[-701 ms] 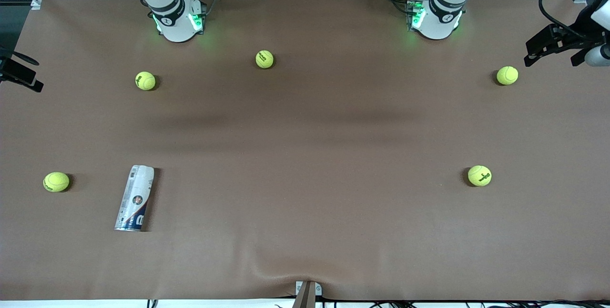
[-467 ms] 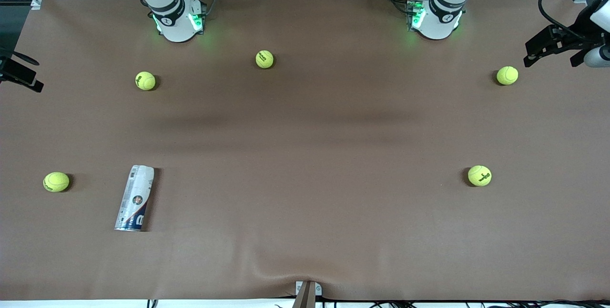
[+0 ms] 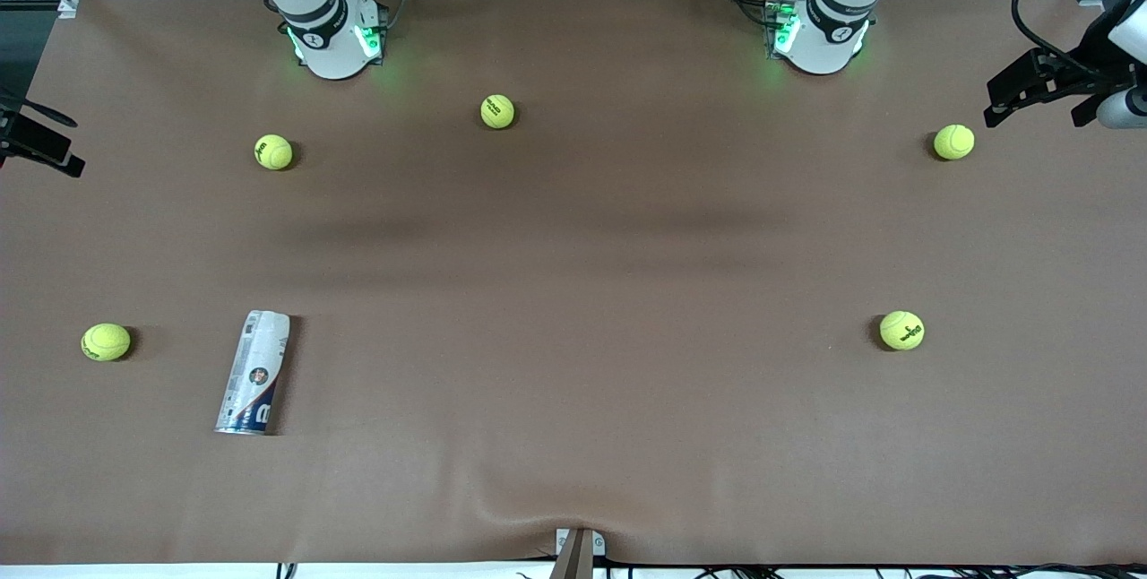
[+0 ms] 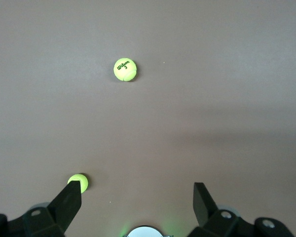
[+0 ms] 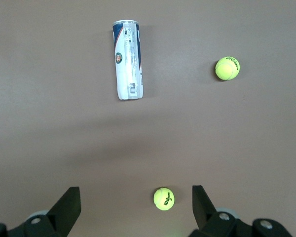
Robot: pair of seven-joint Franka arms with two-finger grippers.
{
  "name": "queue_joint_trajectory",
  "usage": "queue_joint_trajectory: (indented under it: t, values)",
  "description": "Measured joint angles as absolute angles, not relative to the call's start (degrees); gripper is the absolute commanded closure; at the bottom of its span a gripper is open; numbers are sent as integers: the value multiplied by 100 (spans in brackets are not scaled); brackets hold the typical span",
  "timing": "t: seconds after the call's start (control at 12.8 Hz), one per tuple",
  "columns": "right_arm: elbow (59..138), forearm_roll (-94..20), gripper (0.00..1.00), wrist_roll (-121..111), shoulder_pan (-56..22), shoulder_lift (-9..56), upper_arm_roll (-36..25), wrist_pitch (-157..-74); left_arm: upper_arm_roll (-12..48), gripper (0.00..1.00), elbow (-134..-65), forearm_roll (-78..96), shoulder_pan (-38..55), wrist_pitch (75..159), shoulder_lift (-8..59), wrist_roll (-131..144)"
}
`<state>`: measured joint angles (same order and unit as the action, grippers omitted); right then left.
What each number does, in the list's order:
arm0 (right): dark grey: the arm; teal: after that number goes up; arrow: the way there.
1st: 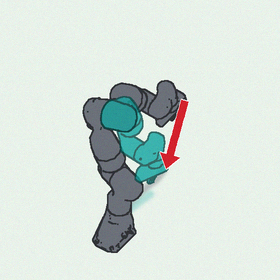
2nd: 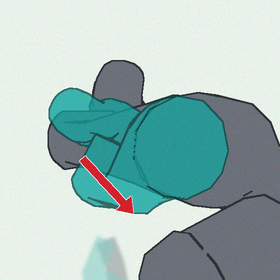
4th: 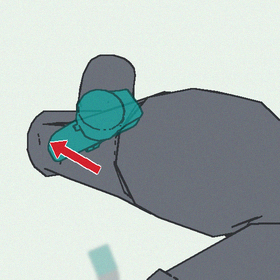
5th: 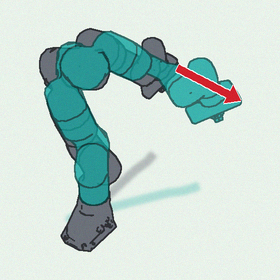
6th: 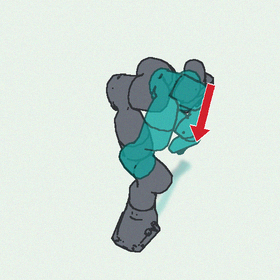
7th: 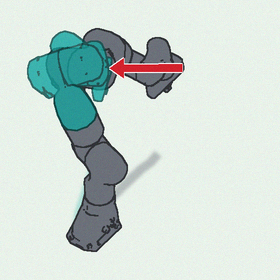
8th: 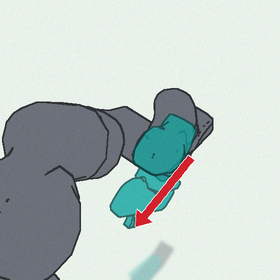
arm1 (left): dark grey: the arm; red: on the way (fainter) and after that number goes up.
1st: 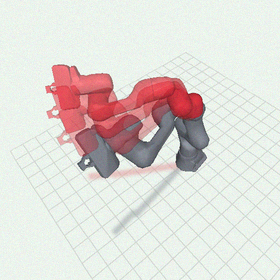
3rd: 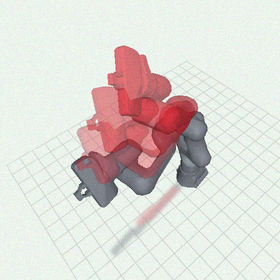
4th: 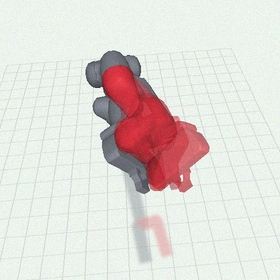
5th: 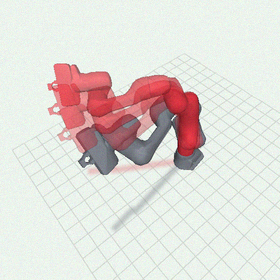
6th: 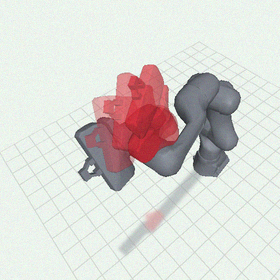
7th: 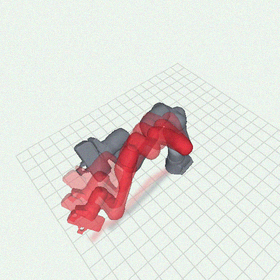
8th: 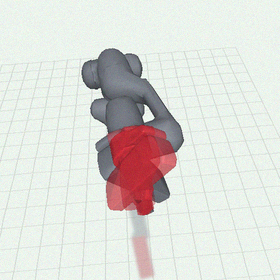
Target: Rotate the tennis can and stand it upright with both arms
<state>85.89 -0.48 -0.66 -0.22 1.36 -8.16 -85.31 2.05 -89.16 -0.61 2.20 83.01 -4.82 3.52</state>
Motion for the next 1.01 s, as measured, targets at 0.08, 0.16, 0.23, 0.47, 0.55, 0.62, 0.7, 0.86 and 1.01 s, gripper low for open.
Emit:
queue_joint_trajectory:
  t: [0.08,0.16,0.23,0.47,0.55,0.62,0.7,0.86,1.01]
  values:
    - [8589,-48,0,-66,-22,186,-812,-8575,205,0,-8916,-61,219,8301,-466,352]
    - [8591,-48,0,-67,-22,250,-809,-8622,205,0,-8916,-61,219,8301,-453,352]
    - [8592,-48,0,-67,-22,325,-806,-8683,205,0,-8916,-61,219,8301,-442,352]
    - [8596,-48,0,-68,-22,609,-802,-8930,225,0,-8922,-61,219,8301,-426,352]
    - [8598,-48,0,-68,-23,717,-799,-9025,233,0,-8924,-61,219,8301,-425,352]
    - [8599,-49,0,-68,-23,817,-795,-9105,238,0,-8926,-61,219,8300,-424,352]
    - [8600,-50,0,-68,-24,925,-791,-9193,239,0,-8929,-61,219,8300,-424,352]
    - [8605,-51,0,-68,-24,1148,-786,-9360,239,0,-8936,-61,216,8301,-422,352]
    - [8607,-52,0,-70,-25,1376,-777,-9579,239,0,-8941,-61,212,8301,-420,352]
